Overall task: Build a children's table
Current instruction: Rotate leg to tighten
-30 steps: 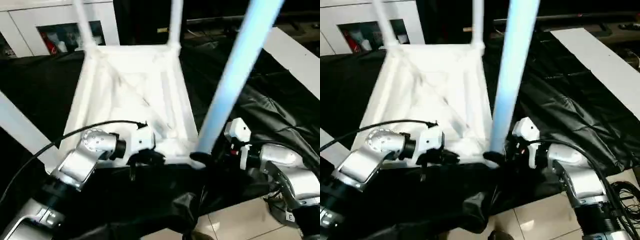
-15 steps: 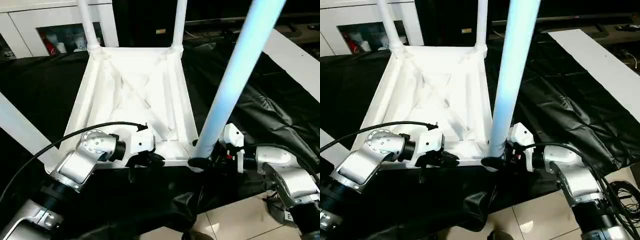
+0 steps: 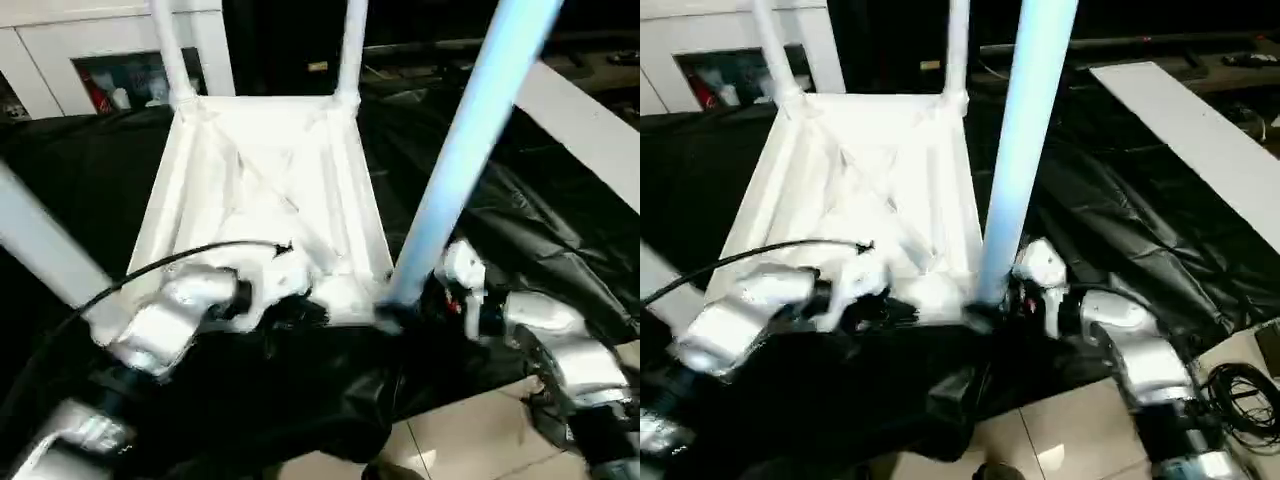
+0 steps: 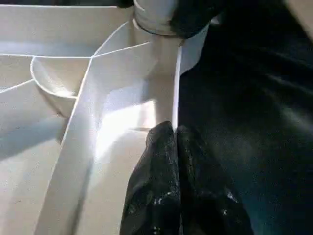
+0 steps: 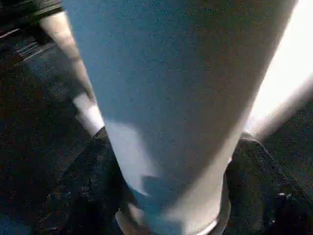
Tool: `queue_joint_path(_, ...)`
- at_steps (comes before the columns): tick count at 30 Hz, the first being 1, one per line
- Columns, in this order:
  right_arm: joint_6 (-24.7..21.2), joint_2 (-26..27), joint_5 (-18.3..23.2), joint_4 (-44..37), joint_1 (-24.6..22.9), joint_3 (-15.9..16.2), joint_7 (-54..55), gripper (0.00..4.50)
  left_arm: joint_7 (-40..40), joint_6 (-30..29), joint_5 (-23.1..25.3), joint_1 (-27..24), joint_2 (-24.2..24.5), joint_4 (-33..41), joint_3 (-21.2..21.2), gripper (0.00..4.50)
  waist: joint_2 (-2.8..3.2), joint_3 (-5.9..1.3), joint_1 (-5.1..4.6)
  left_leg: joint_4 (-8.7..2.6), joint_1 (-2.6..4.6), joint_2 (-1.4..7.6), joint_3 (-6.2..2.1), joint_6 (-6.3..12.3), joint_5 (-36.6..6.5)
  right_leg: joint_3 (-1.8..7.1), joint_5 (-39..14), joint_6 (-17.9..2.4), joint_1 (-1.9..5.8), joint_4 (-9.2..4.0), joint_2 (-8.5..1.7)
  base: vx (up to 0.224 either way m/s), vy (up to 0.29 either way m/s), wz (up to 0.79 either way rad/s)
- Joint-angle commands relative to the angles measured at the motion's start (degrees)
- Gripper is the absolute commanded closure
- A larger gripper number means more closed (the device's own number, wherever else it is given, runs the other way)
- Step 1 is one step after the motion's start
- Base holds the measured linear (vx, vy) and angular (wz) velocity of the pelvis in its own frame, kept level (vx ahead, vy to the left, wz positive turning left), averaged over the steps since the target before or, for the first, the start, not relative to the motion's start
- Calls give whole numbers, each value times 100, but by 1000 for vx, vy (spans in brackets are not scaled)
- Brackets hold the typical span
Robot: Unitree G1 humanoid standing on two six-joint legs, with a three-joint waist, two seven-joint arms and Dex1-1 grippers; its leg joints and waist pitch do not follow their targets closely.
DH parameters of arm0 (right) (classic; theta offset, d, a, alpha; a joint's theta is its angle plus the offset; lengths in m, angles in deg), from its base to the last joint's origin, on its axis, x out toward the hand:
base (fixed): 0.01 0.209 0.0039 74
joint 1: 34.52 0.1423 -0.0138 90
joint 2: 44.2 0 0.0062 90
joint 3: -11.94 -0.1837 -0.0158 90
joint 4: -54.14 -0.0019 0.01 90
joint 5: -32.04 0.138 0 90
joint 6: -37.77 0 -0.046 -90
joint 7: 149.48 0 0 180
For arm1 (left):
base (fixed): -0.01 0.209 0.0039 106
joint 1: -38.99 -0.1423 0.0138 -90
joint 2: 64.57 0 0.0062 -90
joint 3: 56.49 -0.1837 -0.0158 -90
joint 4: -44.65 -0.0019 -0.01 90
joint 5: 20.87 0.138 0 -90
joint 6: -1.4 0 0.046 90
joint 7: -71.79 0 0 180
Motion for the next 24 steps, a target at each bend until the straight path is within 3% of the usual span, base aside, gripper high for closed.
queue_joint_path(1,-420,235,-390,110,-100,37,901,192,-667,-308,283,-15,-198,-456,-89,450,-52,-236,-16,-447,90,158,-84,60,-1393,192,-1773,-1094,179,-506,-222,0,0,0)
queue_joint_path(2,-614,415,-450,57,-123,-22,1287,192,-852,-439,324,36,-318,-557,-76,450,-10,-218,-15,-456,96,152,-88,20,-1447,199,-1846,-1034,163,-516,-217,0,0,0)
queue_joint_path(3,-900,804,-546,-95,-193,-104,1936,192,-1208,-567,451,142,-522,-781,-98,450,-4,-183,-31,-485,133,141,-82,-106,-1775,217,-2225,-871,83,-581,-200,0,0,0)
queue_joint_path(5,-1021,1023,-623,-165,-231,-144,2306,192,-1360,-641,504,194,-627,-903,-117,450,-14,-196,-11,-507,139,131,-129,-197,-1895,207,-2536,-686,105,-606,-227,0,0,0)
queue_joint_path(6,-1142,1251,-776,-240,-267,-183,2768,192,-1579,-700,604,262,-734,-1047,-146,450,-24,-186,-15,-522,144,120,-134,-207,-1974,219,-2727,-550,77,-641,-218,0,0,0)
queue_joint_path(8,-1222,1411,-850,-303,-294,-210,3044,192,-1715,-731,656,312,-808,-1153,-154,450,12,-187,6,-527,187,120,-142,-225,-2066,231,-2823,-479,39,-664,-222,0,0,0)
queue_joint_path(9,-1248,1467,-872,-331,-309,-219,3133,193,-1761,-732,674,334,-835,-1194,-158,450,-7,-188,-3,-549,170,117,-156,-184,-2109,224,-2839,-414,56,-685,-219,0,0,0)
queue_joint_path(10,-1267,1509,-888,-352,-321,-225,3200,193,-1796,-734,687,351,-856,-1226,-161,450,-7,-188,-3,-549,170,117,-156,-184,-2109,224,-2839,-414,56,-685,-219,0,0,0)
queue_joint_path(11,-1309,1609,-935,-383,-344,-203,3391,193,-1893,-716,707,404,-957,-1342,-130,450,31,-203,6,-571,179,119,-147,-168,-2029,227,-2662,-400,45,-702,-209,0,0,0)
queue_joint_path(16,-1112,1590,-744,-431,-360,-156,3188,193,-1686,-581,722,401,-950,-1282,-207,450,29,-207,-6,-612,150,129,-162,-156,-2098,227,-2351,-443,71,-687,-200,0,0,0)
queue_joint_path(17,-1088,1580,-732,-442,-361,-146,3153,193,-1669,-567,721,398,-945,-1273,-211,450,46,-224,-11,-616,138,133,-159,-143,-2000,235,-2032,-503,91,-668,-191,0,0,0)
queue_joint_path(18,-936,1548,-715,-552,-390,-88,2998,137,-1605,-541,716,389,-924,-1237,-227,450,40,-228,-7,-620,125,137,-159,-129,-1934,239,-1902,-521,103,-652,-187,0,0,0)
queue_joint_path(20,-698,1440,-601,-852,-452,-34,2614,117,-1398,-425,625,347,-862,-1099,-244,450,44,-226,10,-606,147,141,-136,-62,-1954,275,-1742,-604,91,-655,-184,0,0,0)
queue_joint_path(22,-785,1199,-389,-1108,-462,-77,2204,103,-1146,-307,534,276,-743,-908,-271,450,41,-230,1,-606,116,134,-142,-11,-1881,282,-1673,-643,118,-645,-192,0,0,0)
queue_joint_path(24,-898,986,-188,-1278,-490,-116,1840,74,-954,-175,504,226,-640,-788,-320,450,21,-272,-1,-579,72,139,-146,131,-1568,268,-1268,-744,183,-596,-195,0,0,0)
